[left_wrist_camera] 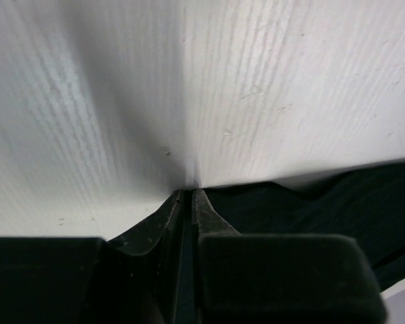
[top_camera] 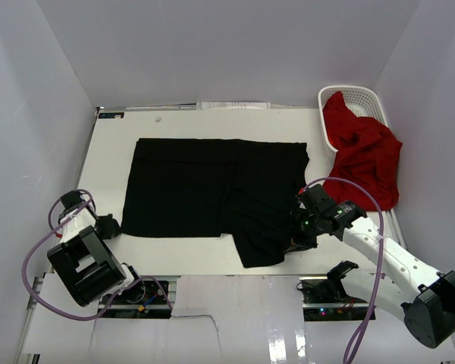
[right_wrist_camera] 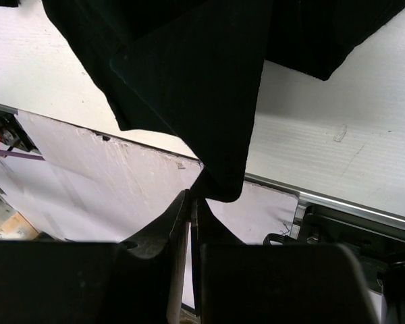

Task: Fold and stack the t-shirts
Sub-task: Fold the other side of the tshirt into a rectangle

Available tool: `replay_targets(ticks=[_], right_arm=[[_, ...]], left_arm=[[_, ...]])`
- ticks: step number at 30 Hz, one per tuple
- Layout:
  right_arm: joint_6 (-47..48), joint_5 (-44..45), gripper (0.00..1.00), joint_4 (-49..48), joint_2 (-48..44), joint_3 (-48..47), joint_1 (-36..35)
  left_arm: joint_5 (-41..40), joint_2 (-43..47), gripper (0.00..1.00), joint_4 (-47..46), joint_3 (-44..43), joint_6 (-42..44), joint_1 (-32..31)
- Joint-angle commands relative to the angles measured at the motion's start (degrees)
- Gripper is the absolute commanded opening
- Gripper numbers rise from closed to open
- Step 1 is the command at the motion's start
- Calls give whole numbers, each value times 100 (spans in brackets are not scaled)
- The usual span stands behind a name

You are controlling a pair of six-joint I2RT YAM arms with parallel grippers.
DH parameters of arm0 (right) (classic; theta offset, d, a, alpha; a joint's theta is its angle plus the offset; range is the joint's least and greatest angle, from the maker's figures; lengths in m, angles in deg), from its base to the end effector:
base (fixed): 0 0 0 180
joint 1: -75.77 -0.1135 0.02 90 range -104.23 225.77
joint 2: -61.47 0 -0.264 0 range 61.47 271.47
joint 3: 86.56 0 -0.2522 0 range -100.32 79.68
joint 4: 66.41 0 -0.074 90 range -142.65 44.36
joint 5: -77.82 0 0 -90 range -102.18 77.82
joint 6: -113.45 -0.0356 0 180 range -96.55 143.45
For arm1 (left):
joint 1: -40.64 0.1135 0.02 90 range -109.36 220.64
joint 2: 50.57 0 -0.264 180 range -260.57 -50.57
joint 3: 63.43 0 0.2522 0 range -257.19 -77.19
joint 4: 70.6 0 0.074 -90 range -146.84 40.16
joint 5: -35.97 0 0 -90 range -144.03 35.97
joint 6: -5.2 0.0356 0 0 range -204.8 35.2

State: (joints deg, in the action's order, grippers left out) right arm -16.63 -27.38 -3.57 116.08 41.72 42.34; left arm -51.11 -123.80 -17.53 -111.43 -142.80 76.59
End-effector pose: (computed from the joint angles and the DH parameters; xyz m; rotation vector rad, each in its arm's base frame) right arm 0.1313 0.0979 0.2172 0.0846 2.8821 0.6790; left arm 0.1583 0.1125 0.1515 -2.1499 2.0171 -0.1315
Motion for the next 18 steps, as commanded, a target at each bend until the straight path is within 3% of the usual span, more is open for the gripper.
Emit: replay_targets(ticks=[1,5,6,10,18], right_arm=[[44,-114,8,-65,-143,-80,30],[17,-132,8,-30,-205,-107,30],[9,-132,8,-21,-231,-124,38],[0,-45,8,128,-249,-291,38],[26,79,8,462,-389,-906,38]], left_arm=[[-371,-340,21,-521,277,-98,35],[-319,-455,16,-688,321,-37,36],[-301,-455,0,-688,330,7,36],[50,-210,0,-635,295,306,36],[1059,502,0,331,66,843,36]])
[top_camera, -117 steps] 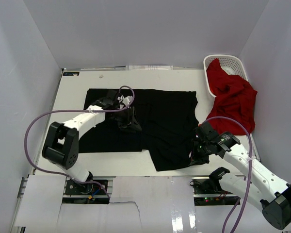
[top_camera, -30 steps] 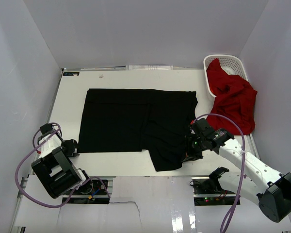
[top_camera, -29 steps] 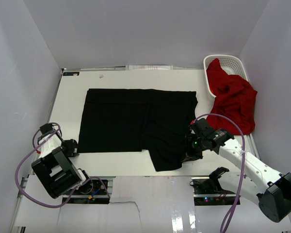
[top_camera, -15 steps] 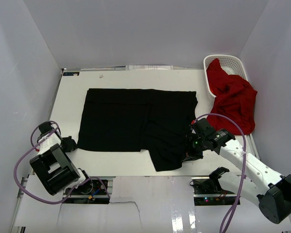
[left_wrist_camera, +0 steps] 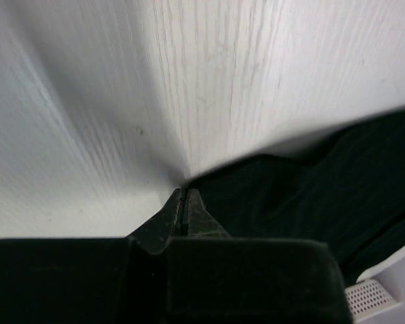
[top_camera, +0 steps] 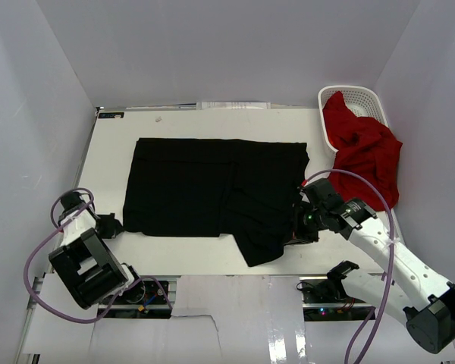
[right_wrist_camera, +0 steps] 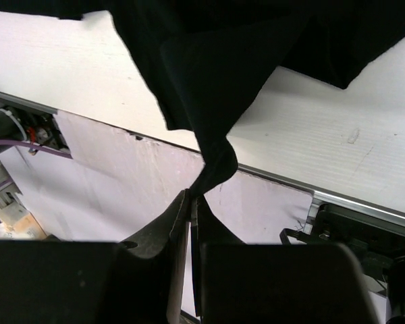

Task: Fold and stack the t-shirts
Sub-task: Fold the other side of the tshirt into a rectangle

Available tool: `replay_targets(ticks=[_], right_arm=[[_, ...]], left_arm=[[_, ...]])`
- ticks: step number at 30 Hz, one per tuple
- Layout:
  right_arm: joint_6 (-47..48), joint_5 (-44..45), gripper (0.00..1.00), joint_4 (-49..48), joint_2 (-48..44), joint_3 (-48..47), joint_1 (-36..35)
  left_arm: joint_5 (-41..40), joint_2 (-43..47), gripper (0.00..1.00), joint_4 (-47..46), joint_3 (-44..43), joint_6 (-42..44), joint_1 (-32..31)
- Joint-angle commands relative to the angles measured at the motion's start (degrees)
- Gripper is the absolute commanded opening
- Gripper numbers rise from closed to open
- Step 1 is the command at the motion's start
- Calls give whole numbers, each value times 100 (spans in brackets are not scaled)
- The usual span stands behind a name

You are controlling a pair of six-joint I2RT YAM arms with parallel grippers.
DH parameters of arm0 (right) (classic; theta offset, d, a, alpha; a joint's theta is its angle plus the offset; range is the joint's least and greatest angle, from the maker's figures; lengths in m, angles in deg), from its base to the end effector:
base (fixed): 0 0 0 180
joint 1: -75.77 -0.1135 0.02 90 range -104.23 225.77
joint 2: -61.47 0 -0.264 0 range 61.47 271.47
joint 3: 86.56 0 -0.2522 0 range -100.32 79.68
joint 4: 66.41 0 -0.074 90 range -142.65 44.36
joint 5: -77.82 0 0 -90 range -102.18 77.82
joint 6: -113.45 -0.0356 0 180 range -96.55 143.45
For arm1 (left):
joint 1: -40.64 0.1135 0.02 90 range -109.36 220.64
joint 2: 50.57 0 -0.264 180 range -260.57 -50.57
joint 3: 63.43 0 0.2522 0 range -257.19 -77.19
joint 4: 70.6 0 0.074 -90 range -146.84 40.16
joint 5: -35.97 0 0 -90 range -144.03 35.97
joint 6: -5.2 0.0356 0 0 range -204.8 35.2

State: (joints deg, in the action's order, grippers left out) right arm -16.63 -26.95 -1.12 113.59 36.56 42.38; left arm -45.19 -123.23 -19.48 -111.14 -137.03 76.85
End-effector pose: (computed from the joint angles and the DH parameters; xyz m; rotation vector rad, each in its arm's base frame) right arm 0.1307 0.0970 0.2484 0.0679 2.7909 0.7287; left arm 0.1616 0.1115 0.1532 -2.0099 2.1048 -0.2723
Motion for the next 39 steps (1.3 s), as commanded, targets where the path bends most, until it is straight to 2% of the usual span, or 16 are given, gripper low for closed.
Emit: replay_targets(ticks=[1,5,8,14,25,39], right_arm=[[17,18,8,235,-140,-434,34],[17,-53,8,323,-184,-698,34],[35,8,8,402,-167,-944,34],[131,175,8,472,17,-1348,34],[395,667,8,700,597,-2060,165],[1010,1450,8,710,1169,-2904,622]], left_arm=[[548,594,0,570,64,248,9],[663,1253,0,728,56,300,9],[706,1290,0,886,-93,423,9],[1049,1035,0,931,-375,538,0],[1102,447,0,851,-1007,529,9],[1216,314,0,719,-1078,441,9]])
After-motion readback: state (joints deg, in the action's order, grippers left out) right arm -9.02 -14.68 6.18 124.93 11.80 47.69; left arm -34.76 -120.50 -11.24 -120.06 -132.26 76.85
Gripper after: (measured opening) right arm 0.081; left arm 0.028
